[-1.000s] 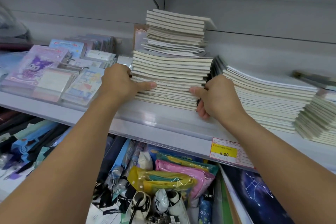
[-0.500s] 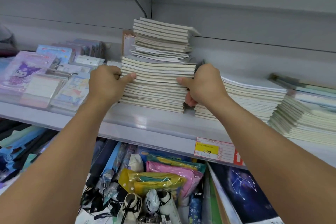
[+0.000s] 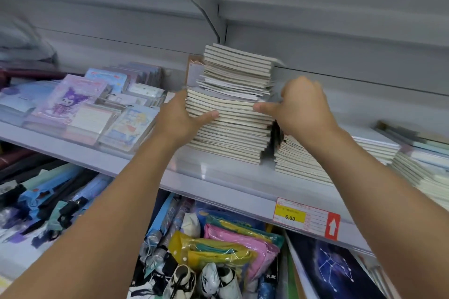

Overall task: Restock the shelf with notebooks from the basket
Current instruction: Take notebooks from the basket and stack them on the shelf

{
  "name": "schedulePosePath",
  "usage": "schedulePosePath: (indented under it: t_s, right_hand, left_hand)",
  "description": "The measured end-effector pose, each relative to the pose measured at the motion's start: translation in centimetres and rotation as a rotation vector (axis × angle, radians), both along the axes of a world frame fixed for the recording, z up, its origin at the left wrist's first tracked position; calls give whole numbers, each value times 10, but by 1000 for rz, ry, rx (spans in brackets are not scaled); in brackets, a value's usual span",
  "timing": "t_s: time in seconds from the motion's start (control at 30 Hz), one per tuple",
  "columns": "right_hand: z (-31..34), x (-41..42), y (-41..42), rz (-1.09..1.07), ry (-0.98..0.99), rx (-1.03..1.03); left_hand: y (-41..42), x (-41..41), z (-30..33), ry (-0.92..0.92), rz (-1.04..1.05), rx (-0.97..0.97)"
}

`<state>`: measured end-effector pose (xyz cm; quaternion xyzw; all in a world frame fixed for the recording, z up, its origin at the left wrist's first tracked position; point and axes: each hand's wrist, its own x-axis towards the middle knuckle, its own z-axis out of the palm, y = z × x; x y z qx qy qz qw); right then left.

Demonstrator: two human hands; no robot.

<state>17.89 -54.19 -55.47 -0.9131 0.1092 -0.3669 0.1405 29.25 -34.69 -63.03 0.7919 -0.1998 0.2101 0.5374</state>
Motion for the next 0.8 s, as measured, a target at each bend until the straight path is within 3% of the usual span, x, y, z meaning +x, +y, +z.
schedulePosePath:
  t_s: [0.2,0.4,0.57,0.7,0.8]
  right_hand:
    - [9,16,-12,48,91,1]
    - [39,22,-42,74,149,125]
    - [37,52,-30,314,427,261]
    - [28,74,-34,263,357,279]
    - [29,77,-42,283,357,276]
  left_hand:
    - [-7,12,-1,-50,88,59]
    - [-2,10,31,33,-163,-113]
    - [-10,20,54,93,-134,-109]
    - [-21,34,94,172,-158,157]
    - [-26,40,104,220,-61,396]
